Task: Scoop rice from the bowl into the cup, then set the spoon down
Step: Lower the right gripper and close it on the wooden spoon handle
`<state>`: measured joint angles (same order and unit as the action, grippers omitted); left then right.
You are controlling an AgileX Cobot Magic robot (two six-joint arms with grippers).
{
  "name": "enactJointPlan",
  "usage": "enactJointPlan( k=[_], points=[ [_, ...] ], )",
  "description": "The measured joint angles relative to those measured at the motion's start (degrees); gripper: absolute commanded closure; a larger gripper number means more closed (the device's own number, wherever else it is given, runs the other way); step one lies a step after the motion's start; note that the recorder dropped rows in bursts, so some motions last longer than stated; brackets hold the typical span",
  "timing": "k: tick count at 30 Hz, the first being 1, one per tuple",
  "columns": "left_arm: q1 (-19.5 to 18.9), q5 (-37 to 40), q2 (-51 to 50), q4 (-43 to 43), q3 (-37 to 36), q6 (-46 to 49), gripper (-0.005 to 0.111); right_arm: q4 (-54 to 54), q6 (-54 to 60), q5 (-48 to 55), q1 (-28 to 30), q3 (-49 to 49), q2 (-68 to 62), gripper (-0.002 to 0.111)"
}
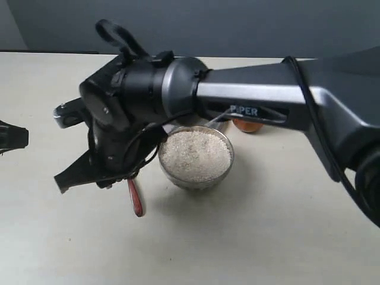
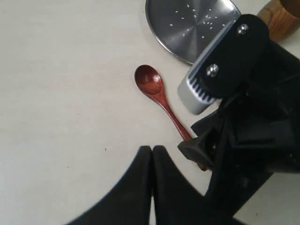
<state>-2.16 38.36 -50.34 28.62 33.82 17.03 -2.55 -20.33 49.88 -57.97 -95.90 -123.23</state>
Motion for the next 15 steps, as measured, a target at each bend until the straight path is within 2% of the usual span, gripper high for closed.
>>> enactJointPlan(
  k=[4, 8, 15],
  points=[
    [0.00, -0.11, 0.00, 0.00, 0.00, 0.00, 0.106, -10.96, -9.93, -2.54, -4.06, 0.00, -0.10, 0.076],
    [0.00, -0.11, 0.00, 0.00, 0.00, 0.00, 0.106, -15.92, -15.86, -4.25, -4.97, 1.67, 0.00, 0.076],
    [0.00, -0.22, 0.00, 0.00, 0.00, 0.00, 0.106, -19.08, -22.01, -11.73, -3.34, 14.56, 1.79, 0.076]
  ],
)
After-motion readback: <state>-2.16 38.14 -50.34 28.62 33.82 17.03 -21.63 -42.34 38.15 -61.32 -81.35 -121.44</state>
